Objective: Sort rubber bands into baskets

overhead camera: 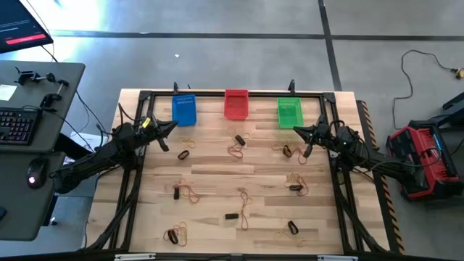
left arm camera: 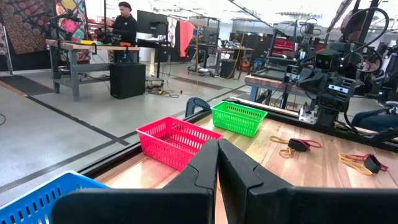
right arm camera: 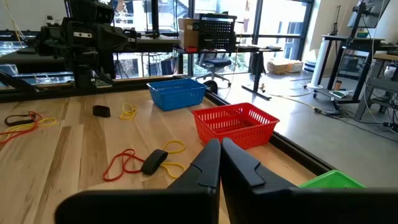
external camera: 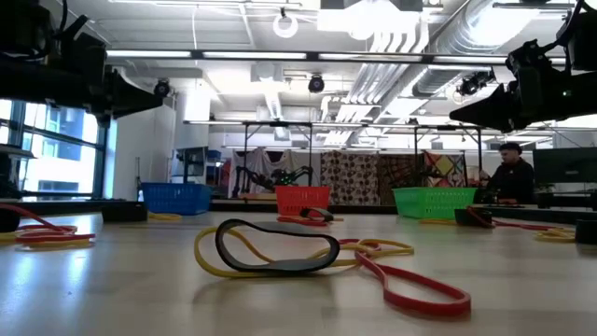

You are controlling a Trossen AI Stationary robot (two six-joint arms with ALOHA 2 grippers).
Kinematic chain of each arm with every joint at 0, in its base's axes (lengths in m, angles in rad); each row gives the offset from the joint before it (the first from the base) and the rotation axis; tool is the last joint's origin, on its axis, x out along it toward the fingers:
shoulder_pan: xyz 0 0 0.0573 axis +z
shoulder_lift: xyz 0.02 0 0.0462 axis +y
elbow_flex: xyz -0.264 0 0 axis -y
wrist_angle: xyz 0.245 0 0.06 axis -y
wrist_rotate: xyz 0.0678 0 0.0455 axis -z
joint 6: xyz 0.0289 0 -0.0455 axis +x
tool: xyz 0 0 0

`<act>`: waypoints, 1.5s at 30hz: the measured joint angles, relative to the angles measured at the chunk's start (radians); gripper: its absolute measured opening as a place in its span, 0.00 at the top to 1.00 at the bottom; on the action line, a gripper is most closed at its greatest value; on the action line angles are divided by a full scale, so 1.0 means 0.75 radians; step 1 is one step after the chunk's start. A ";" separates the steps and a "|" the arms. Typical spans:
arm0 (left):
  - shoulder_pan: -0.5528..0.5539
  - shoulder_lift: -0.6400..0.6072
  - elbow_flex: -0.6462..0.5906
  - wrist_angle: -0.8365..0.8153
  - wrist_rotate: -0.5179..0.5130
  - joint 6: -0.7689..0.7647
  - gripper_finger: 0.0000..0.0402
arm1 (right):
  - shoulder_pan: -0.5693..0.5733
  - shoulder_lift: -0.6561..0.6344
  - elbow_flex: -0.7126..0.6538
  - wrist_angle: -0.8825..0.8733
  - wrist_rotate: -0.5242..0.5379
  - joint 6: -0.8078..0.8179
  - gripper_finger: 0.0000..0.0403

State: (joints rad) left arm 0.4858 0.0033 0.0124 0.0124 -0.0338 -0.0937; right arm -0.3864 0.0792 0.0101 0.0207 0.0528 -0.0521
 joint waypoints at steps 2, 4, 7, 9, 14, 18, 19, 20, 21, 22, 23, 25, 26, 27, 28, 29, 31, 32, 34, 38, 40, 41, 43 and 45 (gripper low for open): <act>0.000 0.000 0.000 0.000 0.000 0.000 0.99 | 0.000 0.000 0.000 0.000 0.000 0.000 1.00; 0.000 0.000 0.000 0.001 0.000 0.000 0.99 | 0.000 0.000 0.000 0.000 0.000 0.001 1.00; 0.000 0.000 0.000 0.000 0.000 0.000 0.99 | 0.000 0.000 0.000 0.000 0.000 0.000 1.00; 0.000 0.000 0.000 0.000 0.000 0.000 0.99 | 0.000 0.000 0.000 0.000 0.000 0.001 1.00; 0.000 0.000 0.000 0.000 0.000 0.000 0.99 | 0.000 0.000 0.000 0.000 0.000 0.000 1.00; 0.000 0.000 0.000 0.000 0.000 0.000 0.99 | 0.000 0.000 0.000 0.000 0.000 0.000 1.00; 0.000 0.000 0.000 0.000 0.000 0.000 0.99 | 0.000 0.000 0.000 0.000 0.000 0.001 1.00; -0.001 0.000 0.000 0.000 0.000 0.000 0.99 | 0.000 0.000 0.000 0.000 0.000 0.000 1.00; 0.000 0.000 0.000 0.000 0.000 0.000 0.99 | 0.000 0.000 0.000 0.000 0.000 0.005 1.00; 0.000 0.000 0.000 0.000 0.000 0.000 0.99 | 0.000 0.000 0.000 0.000 0.000 0.022 1.00; 0.000 0.000 0.000 0.000 0.000 0.000 0.99 | 0.000 0.000 0.000 0.000 0.000 0.052 1.00; 0.000 0.000 0.000 0.001 0.000 0.000 0.99 | 0.000 0.000 0.000 0.000 0.000 0.162 1.00; 0.000 0.000 0.000 0.000 0.000 0.000 0.99 | 0.000 0.000 0.000 0.000 0.000 0.232 1.00; 0.000 0.000 0.000 0.000 0.000 0.000 0.99 | 0.000 0.000 0.000 0.000 0.000 0.305 1.00; 0.000 0.000 0.000 0.000 0.000 0.000 0.99 | 0.000 0.000 0.000 0.003 0.001 0.368 1.00; 0.000 0.000 0.000 0.000 0.000 0.000 0.99 | 0.000 0.000 0.000 0.010 0.009 0.413 1.00; 0.000 0.000 0.000 0.000 0.000 0.000 0.99 | 0.000 0.001 0.000 0.033 0.036 0.455 1.00; -0.001 0.000 0.000 0.000 0.000 0.000 0.99 | 0.000 0.000 0.000 0.052 0.037 0.475 1.00; 0.000 0.000 0.000 0.000 0.000 0.000 0.99 | 0.001 0.001 0.000 0.107 0.036 0.536 1.00; 0.000 0.000 0.000 0.000 0.000 0.000 0.99 | 0.001 0.000 0.000 0.303 -0.006 0.552 1.00; 0.000 0.000 0.000 0.000 0.000 0.000 0.99 | 0.001 0.000 0.005 0.351 -0.106 0.488 1.00; 0.000 0.000 0.000 0.001 0.000 0.000 0.99 | 0.001 0.000 0.017 0.342 -0.143 0.479 1.00; 0.000 0.000 0.000 0.000 0.000 0.000 0.99 | 0.001 0.013 0.053 0.306 -0.153 0.470 1.00; 0.000 0.000 0.000 0.000 0.000 0.000 0.99 | 0.001 0.040 0.097 0.230 -0.156 0.435 1.00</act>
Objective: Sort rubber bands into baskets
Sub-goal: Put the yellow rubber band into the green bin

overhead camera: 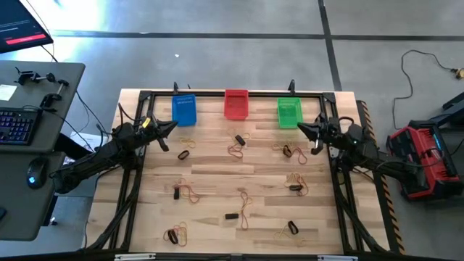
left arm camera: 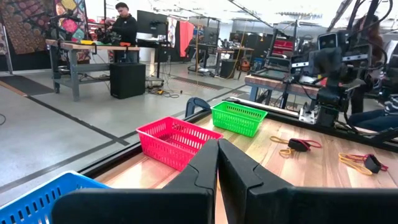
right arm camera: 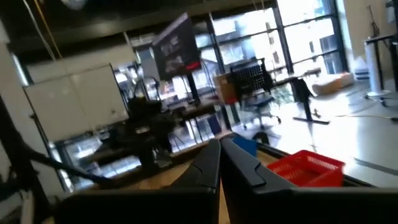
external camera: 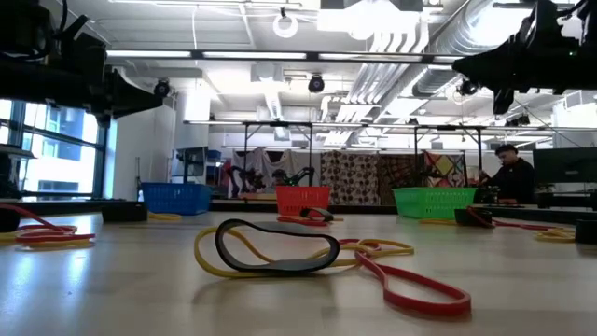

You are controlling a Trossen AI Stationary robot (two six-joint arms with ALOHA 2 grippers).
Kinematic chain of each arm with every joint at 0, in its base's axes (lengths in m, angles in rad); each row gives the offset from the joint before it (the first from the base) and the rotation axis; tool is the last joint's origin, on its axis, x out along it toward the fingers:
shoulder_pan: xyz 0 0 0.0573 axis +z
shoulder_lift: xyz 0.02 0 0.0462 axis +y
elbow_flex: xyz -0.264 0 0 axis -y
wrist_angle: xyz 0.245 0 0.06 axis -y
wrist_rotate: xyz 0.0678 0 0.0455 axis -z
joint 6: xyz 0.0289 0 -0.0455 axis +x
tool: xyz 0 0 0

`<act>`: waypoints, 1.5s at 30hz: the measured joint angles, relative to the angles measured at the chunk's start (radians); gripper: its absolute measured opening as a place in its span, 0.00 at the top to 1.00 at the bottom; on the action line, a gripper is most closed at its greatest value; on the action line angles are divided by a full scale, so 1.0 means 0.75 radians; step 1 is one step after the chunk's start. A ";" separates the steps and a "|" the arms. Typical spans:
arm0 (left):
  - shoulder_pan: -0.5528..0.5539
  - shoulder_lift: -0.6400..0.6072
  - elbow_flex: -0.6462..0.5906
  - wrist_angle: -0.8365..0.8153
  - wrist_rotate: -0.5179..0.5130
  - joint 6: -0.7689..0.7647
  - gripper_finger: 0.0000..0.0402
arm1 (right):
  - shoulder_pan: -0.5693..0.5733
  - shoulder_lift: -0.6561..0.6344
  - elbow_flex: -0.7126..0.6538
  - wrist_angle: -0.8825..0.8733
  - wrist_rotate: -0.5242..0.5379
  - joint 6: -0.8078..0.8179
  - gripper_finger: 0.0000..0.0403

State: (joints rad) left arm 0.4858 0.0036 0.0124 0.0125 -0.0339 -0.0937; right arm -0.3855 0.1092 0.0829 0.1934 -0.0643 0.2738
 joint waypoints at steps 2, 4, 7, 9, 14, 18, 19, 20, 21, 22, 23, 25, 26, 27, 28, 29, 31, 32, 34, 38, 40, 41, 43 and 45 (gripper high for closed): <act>-0.001 -0.001 0.000 0.000 0.000 0.000 0.99 | 0.000 0.046 0.050 -0.097 -0.007 -0.032 1.00; 0.000 0.000 0.000 0.000 0.000 0.000 0.99 | 0.000 0.106 0.104 -0.163 -0.010 -0.052 1.00; 0.000 0.000 0.000 0.000 0.000 0.000 0.99 | 0.002 0.210 0.175 -0.241 -0.030 -0.062 1.00; 0.000 -0.001 0.000 0.000 0.000 0.000 0.99 | 0.019 0.283 0.217 -0.280 -0.035 -0.057 1.00; 0.000 0.000 0.000 0.000 0.000 0.000 0.99 | 0.138 0.472 0.364 -0.392 0.009 -0.059 1.00; -0.001 0.000 0.000 0.000 0.000 0.000 0.99 | 0.265 0.627 0.529 -0.558 0.108 -0.061 1.00; 0.000 0.000 0.000 0.000 0.000 0.000 0.99 | 0.297 0.665 0.576 -0.608 0.138 -0.051 1.00; 0.000 0.000 0.000 0.000 0.000 0.000 0.99 | 0.332 0.703 0.621 -0.658 0.167 -0.025 1.00; 0.000 0.000 0.000 0.000 0.000 0.000 0.99 | 0.372 0.744 0.661 -0.713 0.196 0.004 1.00; -0.001 0.000 0.000 0.000 0.000 0.000 0.99 | 0.411 0.783 0.701 -0.763 0.218 0.030 1.00; 0.000 0.000 0.000 0.000 0.000 0.000 0.99 | 0.456 0.822 0.738 -0.799 0.238 0.057 1.00; 0.000 -0.001 0.000 0.000 0.000 0.000 0.99 | 0.547 0.902 0.813 -0.857 0.281 0.105 1.00; -0.001 0.000 0.000 0.000 0.000 0.000 0.99 | 0.594 0.941 0.849 -0.888 0.306 0.130 1.00; 0.000 0.000 0.001 0.000 0.000 0.000 0.99 | 0.640 0.983 0.886 -0.924 0.335 0.160 1.00; -0.001 0.000 0.000 0.000 0.000 0.000 0.99 | 0.686 1.025 0.925 -0.965 0.361 0.193 1.00; 0.000 0.000 0.000 0.000 0.000 0.000 0.99 | 0.733 1.068 0.964 -1.005 0.382 0.231 1.00; -0.001 0.000 0.000 0.000 0.000 0.000 0.99 | 0.822 1.157 1.048 -1.089 0.421 0.308 1.00; -0.001 0.000 0.000 0.000 0.000 0.000 0.99 | 0.864 1.201 1.090 -1.132 0.436 0.349 1.00; -0.001 0.000 0.000 0.000 0.000 0.000 0.99 | 0.942 1.296 1.177 -1.213 0.450 0.434 1.00; 0.000 0.000 0.000 0.000 0.000 0.000 0.99 | 1.080 1.489 1.350 -1.382 0.451 0.622 1.00; -0.001 0.000 0.000 0.000 0.000 0.000 0.99 | 1.146 1.587 1.433 -1.445 0.451 0.695 1.00; -0.001 0.000 0.000 0.000 0.000 0.000 0.99 | 1.178 1.635 1.469 -1.468 0.448 0.722 1.00; -0.001 -0.001 0.000 0.000 0.000 0.000 0.99 | 1.234 1.730 1.536 -1.499 0.431 0.785 1.00; -0.001 0.000 0.000 0.000 0.000 0.000 0.99 | 1.279 1.824 1.599 -1.521 0.398 0.858 1.00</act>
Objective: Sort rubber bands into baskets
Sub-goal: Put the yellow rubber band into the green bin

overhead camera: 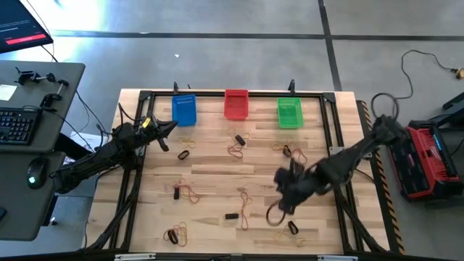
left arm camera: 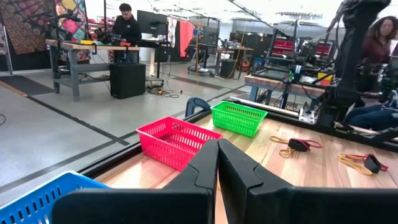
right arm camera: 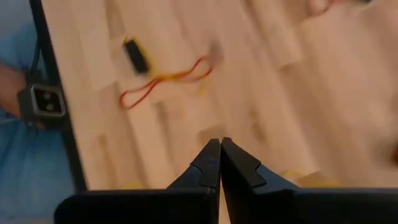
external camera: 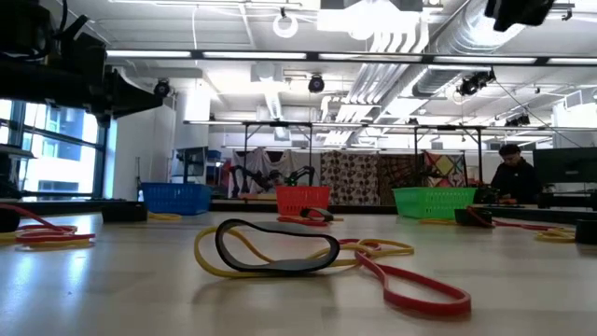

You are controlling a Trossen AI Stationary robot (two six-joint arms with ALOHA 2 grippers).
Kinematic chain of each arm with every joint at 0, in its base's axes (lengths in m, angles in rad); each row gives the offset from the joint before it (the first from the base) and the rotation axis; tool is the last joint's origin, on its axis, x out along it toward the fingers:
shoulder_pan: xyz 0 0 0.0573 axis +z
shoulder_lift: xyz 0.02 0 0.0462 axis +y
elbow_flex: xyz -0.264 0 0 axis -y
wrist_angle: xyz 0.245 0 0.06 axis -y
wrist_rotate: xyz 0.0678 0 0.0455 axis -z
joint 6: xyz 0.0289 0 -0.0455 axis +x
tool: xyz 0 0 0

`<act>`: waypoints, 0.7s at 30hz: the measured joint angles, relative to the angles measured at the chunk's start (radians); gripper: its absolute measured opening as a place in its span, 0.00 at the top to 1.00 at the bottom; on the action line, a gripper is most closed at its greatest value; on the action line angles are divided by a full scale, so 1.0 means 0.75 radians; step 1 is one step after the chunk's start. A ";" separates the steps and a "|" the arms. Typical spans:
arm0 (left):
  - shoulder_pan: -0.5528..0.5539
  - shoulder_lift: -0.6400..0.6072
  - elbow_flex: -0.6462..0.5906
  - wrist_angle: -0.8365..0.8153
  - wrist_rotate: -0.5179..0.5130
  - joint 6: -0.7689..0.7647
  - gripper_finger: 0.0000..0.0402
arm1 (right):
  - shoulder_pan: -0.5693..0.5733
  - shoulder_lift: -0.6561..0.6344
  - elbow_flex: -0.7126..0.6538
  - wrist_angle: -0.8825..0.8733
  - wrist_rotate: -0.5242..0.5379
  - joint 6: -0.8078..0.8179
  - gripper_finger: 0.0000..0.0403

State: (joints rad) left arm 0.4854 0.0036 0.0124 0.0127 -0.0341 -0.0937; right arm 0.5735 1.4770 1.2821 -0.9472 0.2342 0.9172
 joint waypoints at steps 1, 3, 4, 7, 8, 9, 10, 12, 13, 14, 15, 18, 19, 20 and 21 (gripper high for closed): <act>0.000 0.000 0.000 0.000 0.000 0.000 0.99 | 0.022 0.047 0.029 -0.004 -0.023 0.029 1.00; 0.000 -0.001 0.000 0.000 0.000 0.000 0.99 | 0.061 0.141 0.085 -0.009 -0.072 0.068 1.00; 0.000 0.000 0.000 0.000 0.000 0.000 0.99 | 0.080 0.186 0.111 -0.011 -0.094 0.081 1.00; 0.000 0.000 0.000 0.000 0.000 0.000 0.99 | 0.120 0.314 0.193 -0.026 -0.171 0.121 1.00; 0.000 0.000 0.000 0.000 0.000 0.000 0.99 | 0.130 0.354 0.221 -0.034 -0.197 0.129 1.00; 0.000 0.000 0.000 0.000 0.000 0.000 0.99 | 0.139 0.392 0.247 -0.045 -0.221 0.132 1.00; 0.000 0.000 0.000 0.000 0.000 0.000 0.99 | 0.146 0.427 0.271 -0.057 -0.240 0.132 1.00; 0.001 0.000 0.000 0.000 0.000 0.000 0.99 | 0.158 0.488 0.313 -0.068 -0.269 0.132 0.99; 0.000 0.000 0.000 0.000 0.000 0.000 0.99 | 0.162 0.516 0.331 -0.072 -0.286 0.131 0.97; 0.001 0.000 0.000 0.000 0.000 0.000 0.99 | 0.164 0.539 0.346 -0.080 -0.301 0.132 0.95; 0.000 0.000 0.000 0.000 0.000 0.000 0.99 | 0.165 0.560 0.359 -0.087 -0.317 0.131 0.93; 0.000 0.000 0.001 0.000 0.000 0.000 0.99 | 0.165 0.609 0.384 -0.086 -0.369 0.131 0.84; 0.000 0.000 0.000 0.000 0.000 0.000 0.99 | 0.164 0.619 0.386 -0.084 -0.390 0.129 0.81; 0.000 0.000 0.000 0.000 0.000 0.000 0.99 | 0.164 0.626 0.386 -0.085 -0.409 0.126 0.79; 0.000 0.000 0.000 0.000 0.000 0.000 0.99 | 0.165 0.633 0.386 -0.086 -0.422 0.111 0.76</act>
State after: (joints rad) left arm 0.4854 0.0036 0.0127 0.0128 -0.0341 -0.0937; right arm 0.6972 1.9517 1.5715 -1.0115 -0.0823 1.0006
